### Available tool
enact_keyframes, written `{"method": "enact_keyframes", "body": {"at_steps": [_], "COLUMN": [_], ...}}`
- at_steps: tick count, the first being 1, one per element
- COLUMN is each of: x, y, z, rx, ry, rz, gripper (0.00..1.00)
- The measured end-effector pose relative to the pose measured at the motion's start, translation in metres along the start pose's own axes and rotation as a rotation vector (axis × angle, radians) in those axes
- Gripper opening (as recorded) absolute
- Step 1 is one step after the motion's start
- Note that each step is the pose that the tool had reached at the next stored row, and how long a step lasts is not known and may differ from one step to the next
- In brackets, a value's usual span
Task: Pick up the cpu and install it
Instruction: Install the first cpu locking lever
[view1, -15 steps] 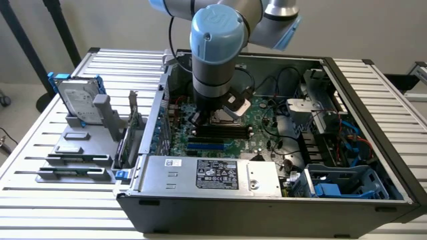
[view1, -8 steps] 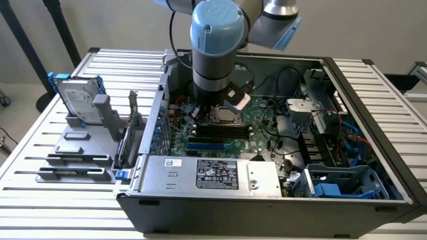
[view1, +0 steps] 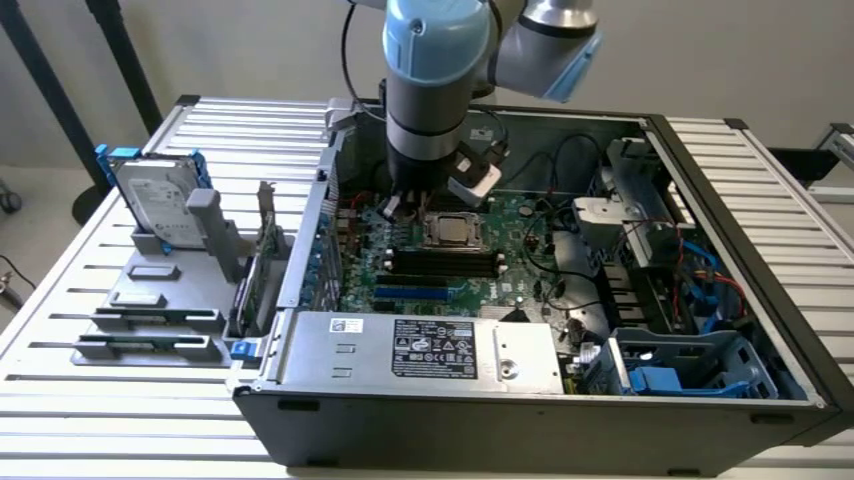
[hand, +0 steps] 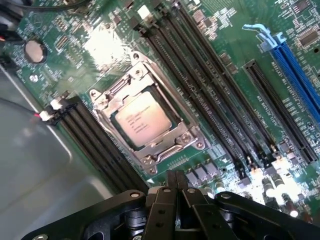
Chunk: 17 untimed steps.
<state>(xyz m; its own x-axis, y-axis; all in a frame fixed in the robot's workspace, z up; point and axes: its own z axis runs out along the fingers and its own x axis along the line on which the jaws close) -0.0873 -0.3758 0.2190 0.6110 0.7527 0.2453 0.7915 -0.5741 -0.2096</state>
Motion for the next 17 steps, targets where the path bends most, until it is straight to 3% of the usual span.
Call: {"method": "enact_keyframes", "body": {"at_steps": [4,10,17], "x": [0.005,0.008,0.008], "y": [-0.0038,-0.0064,-0.0064], "z": [-0.0104,-0.0201,-0.0201], "rx": [0.0035,0.0104,0.0115], "ry": [-0.0064,-0.0236,-0.0248], "rz": [-0.019,-0.066,-0.071], "gripper": [0.11,0.11,0.11]}}
